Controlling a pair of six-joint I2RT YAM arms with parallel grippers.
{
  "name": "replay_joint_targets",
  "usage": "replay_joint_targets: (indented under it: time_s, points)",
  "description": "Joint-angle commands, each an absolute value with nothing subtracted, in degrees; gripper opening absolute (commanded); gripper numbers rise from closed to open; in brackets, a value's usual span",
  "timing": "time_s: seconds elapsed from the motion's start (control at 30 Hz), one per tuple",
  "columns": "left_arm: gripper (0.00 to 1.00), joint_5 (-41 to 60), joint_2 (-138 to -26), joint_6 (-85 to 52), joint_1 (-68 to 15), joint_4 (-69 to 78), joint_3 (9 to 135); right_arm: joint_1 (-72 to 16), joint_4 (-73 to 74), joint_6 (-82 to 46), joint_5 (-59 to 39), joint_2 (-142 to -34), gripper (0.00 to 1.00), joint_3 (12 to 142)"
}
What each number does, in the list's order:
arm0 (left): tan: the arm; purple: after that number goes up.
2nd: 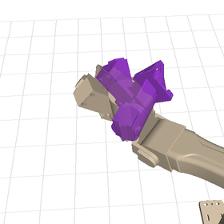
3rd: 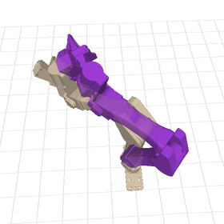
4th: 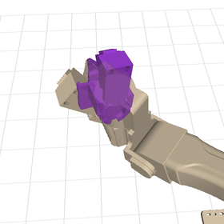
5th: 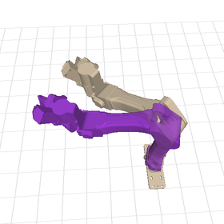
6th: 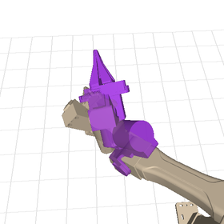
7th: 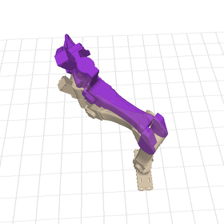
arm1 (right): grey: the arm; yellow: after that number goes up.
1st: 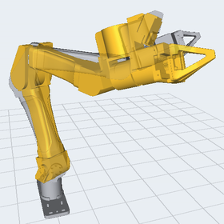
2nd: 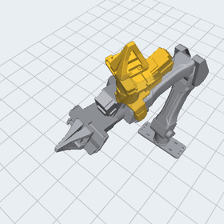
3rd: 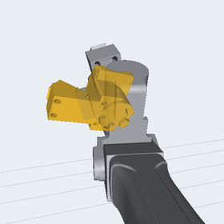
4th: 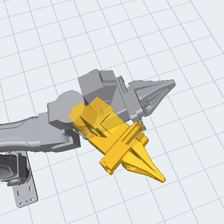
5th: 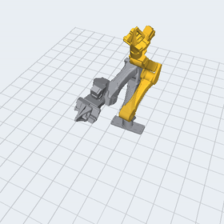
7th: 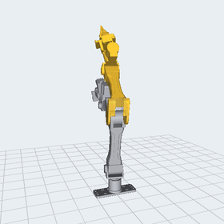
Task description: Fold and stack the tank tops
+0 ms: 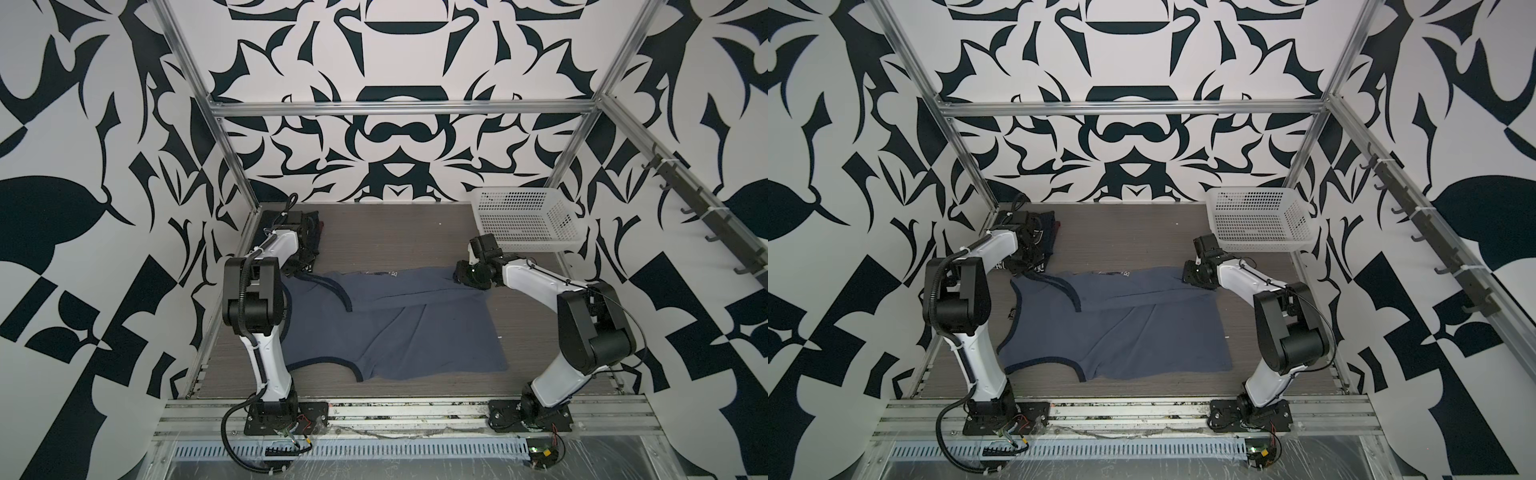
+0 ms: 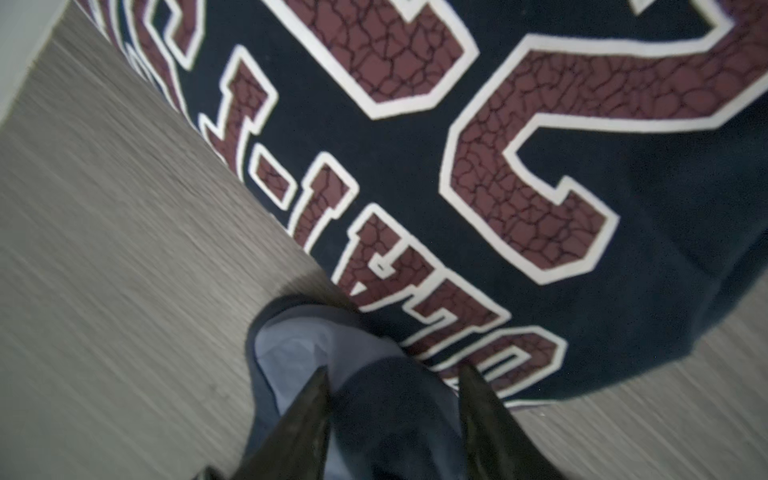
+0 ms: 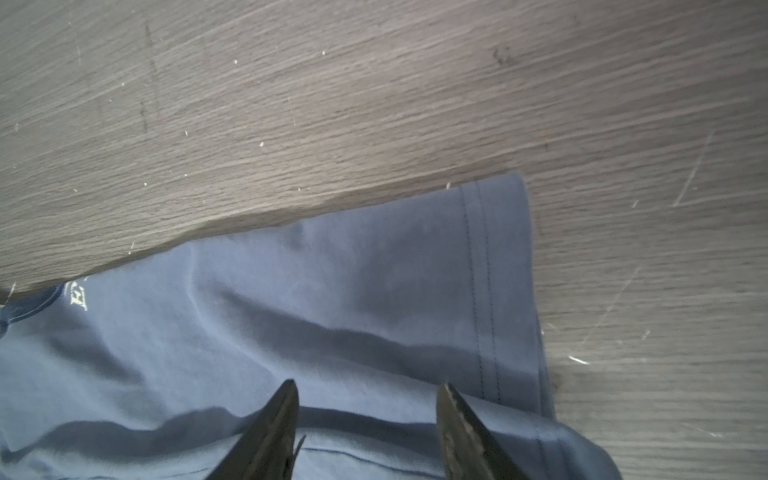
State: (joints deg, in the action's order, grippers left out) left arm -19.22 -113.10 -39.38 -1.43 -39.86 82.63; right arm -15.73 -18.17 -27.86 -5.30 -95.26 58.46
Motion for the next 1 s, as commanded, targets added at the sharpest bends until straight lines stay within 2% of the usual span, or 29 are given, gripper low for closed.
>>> replay_joint_targets:
  time_s: [0.0,0.13,0.43,0.63,0.97]
  points:
    - [0.42,-20.67,-113.49,-39.38,-0.98,-42.10,83.62,-15.76,-18.70,-26.72,-4.22,-92.94,0.58,58.46]
    - [0.25,-20.44,-110.97,-39.72,-0.99,-40.51,81.10,-15.74,-19.03,-26.47,-3.60,-92.47,0.58,58.09]
    - [0.03,-19.38,-93.53,-39.20,-0.97,-29.54,65.38,-15.74,-19.77,-26.57,-3.14,-94.09,0.58,58.97]
    - [0.07,-20.07,-83.02,-42.43,-0.97,-22.33,52.56,-15.75,-19.64,-27.50,-5.24,-95.84,0.58,61.22]
    - [0.11,-21.40,-89.08,-43.41,1.96,-16.75,47.28,-16.20,-20.18,-27.86,-8.04,-100.93,0.58,67.09]
